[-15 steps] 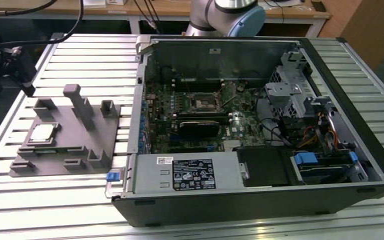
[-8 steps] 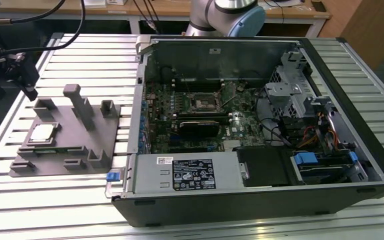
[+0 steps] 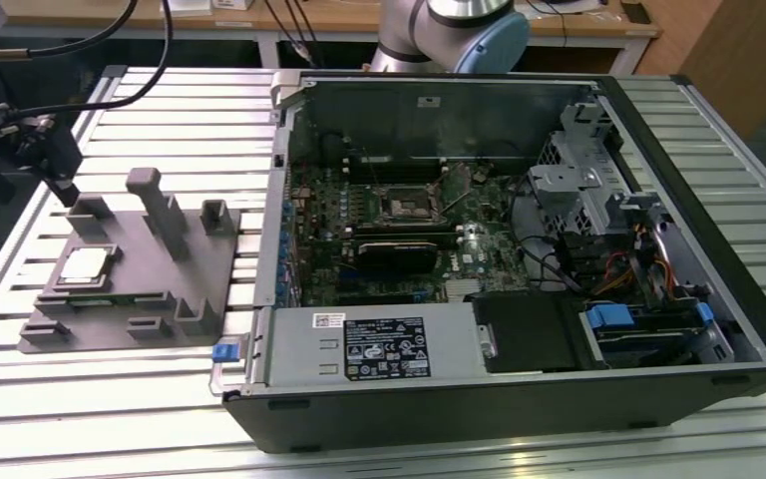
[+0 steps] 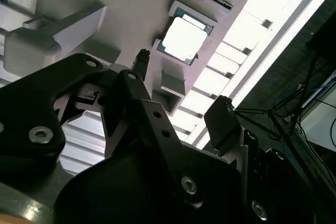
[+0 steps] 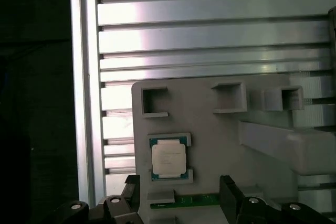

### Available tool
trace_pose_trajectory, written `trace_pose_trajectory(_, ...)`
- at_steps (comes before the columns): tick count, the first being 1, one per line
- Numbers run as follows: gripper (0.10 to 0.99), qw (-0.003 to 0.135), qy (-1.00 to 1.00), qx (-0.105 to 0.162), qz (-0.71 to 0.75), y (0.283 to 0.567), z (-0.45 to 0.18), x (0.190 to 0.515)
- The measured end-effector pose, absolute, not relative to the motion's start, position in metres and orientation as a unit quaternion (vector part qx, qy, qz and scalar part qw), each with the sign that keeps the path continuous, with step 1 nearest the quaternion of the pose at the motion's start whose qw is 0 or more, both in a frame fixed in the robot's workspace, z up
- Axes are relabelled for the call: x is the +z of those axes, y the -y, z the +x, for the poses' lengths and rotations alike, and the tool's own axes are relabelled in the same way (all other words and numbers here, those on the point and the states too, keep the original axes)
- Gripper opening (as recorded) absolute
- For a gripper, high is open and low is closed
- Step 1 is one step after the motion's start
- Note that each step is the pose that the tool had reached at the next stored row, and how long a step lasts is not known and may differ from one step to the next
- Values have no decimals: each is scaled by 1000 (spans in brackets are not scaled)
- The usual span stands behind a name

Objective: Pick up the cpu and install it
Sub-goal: 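Pick up the cpu and move it towards the insertion slot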

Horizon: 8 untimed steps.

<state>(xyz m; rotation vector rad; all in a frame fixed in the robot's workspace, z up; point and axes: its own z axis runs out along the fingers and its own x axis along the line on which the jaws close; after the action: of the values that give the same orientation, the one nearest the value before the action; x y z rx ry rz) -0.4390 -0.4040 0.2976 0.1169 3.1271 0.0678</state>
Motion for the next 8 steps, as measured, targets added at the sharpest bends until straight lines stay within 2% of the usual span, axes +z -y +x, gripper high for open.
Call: trace_pose_trajectory(8, 706, 6, -999, 22, 37, 404, -439, 292)
